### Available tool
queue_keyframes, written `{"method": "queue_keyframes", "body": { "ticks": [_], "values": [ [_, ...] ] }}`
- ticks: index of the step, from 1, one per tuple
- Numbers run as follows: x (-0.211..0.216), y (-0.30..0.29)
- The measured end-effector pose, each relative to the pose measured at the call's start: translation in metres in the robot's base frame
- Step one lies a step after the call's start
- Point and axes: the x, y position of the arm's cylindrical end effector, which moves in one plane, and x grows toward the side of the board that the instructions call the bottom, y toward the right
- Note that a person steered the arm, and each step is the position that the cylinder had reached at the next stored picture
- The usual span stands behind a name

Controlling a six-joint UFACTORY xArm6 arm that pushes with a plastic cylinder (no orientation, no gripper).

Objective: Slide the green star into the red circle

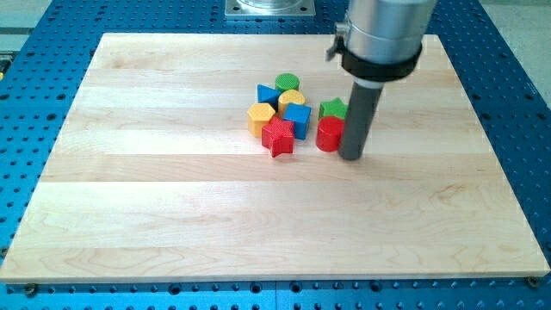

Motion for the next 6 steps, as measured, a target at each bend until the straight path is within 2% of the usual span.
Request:
{"method": "queue_keyframes", "body": {
  "ticks": [2, 4, 6],
  "values": [
    [-0.021, -0.005],
    [-0.038, 0.023],
    [-0.06, 0.02]
  ]
}}
